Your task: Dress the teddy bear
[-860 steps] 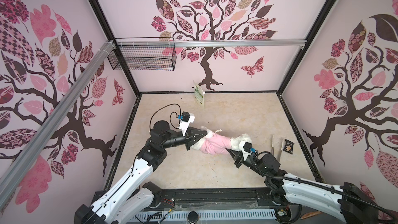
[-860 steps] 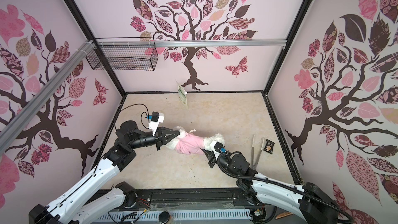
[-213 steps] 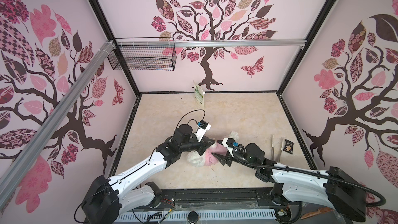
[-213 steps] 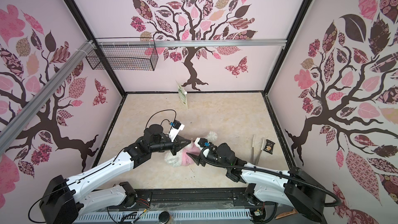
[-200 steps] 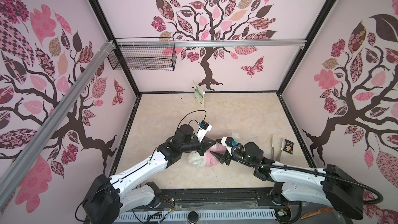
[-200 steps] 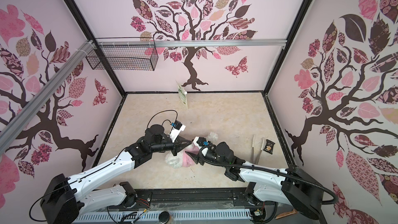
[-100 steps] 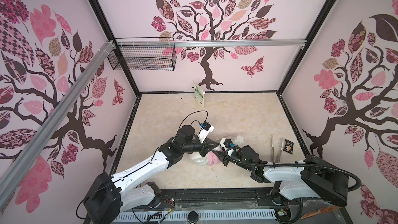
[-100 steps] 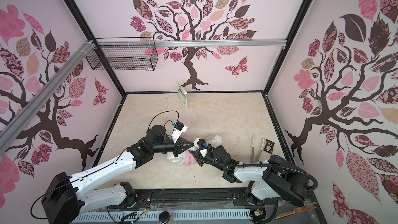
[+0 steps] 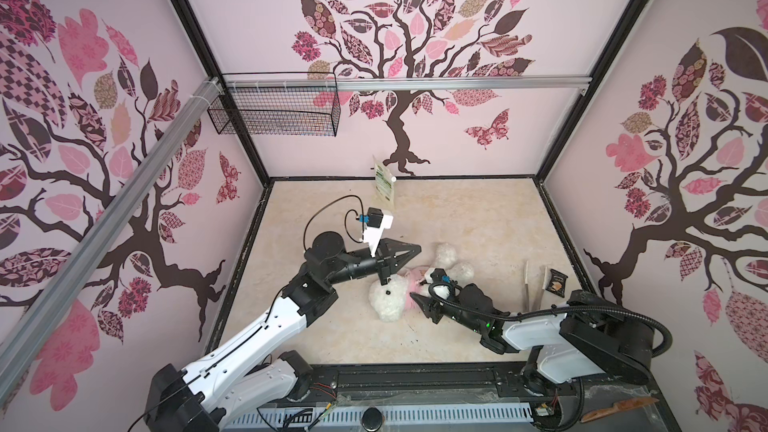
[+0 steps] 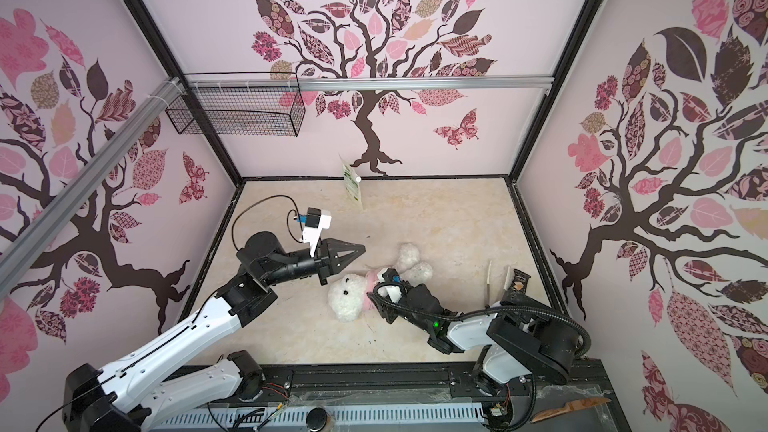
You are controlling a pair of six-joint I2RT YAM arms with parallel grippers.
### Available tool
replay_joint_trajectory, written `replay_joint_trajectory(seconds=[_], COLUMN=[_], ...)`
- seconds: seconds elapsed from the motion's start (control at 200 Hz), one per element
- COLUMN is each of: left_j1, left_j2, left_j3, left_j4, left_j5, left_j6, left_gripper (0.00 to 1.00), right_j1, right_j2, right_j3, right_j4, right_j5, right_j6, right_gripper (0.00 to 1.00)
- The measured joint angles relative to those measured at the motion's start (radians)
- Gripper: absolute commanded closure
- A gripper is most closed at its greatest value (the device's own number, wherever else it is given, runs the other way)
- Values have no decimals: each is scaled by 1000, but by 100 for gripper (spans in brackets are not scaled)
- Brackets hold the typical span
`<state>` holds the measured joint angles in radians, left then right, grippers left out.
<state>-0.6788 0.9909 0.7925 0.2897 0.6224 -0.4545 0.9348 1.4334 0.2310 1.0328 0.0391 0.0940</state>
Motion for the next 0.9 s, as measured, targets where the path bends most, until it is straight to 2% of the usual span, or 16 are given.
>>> replay_joint_trajectory(seconds=[0.08, 0.17, 0.335, 0.46, 0.55, 0.65, 0.75, 0.9], left_j1=[7, 5, 5, -15, -73, -124, -150, -259], left_j2=[-5, 0, 4, 2, 2, 6, 20, 69], left_j3=[3, 3, -31, -63, -67, -67, -69, -74], left_j4=[-30, -122, -247, -338, -399, -443, -456, -442], left_j5=[-8, -42, -134, -203, -266, -317, -360, -416], left_j6=[25, 78, 163, 241, 316, 386, 436, 537], left_gripper=[100, 100, 82, 65, 59, 55, 53, 51], right_j1=[0, 0, 0, -3, -24, -111, -243, -414], right_j2=[-2, -6, -58, -158, -283, -465, -627, -695], right_j3=[0, -1, -35, -65, -68, -68, -61, -13], right_j4=[-1, -1, 10, -26, -87, -172, -275, -435], right_j5=[2, 1, -8, -10, -16, -45, -67, -81], right_j6=[1, 4, 18, 19, 23, 52, 92, 145], right_gripper=[45, 38, 22, 17, 15, 14, 14, 14])
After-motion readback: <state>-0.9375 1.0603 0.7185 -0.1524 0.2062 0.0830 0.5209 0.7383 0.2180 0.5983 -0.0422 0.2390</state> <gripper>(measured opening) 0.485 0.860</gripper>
